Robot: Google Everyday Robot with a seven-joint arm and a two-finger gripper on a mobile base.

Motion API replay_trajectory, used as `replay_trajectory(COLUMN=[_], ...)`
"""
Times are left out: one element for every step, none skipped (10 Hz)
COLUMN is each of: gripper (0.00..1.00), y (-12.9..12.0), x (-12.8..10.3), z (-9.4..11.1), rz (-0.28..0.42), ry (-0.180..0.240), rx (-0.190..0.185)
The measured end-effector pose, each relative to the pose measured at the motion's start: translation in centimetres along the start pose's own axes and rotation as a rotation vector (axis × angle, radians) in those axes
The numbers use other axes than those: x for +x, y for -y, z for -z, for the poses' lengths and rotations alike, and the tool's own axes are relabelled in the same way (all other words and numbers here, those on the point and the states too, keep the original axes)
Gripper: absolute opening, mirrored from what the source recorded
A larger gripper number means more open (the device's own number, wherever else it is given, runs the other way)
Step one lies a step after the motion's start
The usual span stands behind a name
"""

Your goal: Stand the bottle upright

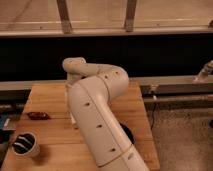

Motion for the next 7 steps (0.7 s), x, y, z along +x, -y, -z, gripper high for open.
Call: replay_trajectory(gripper=[0.02,0.0,0.0,0.0,0.0,0.0,0.0], y=[-0.1,-0.1,-0.1,-0.1,0.0,0.2,0.2], x=[-0.1,-0.1,-0.1,-0.2,-0.2,-0.2,-0.2], z=[0.0,0.0,0.5,1.4,2.5,4.1,5.5], rz=[0.004,0.006,0.01,0.009,0.006,0.003,0.0], ry=[0.0,0.002,0.01,0.025,0.042,0.064,0.082], rx=[0.0,0.003,0.012,0.027,0.042,0.064,0.084])
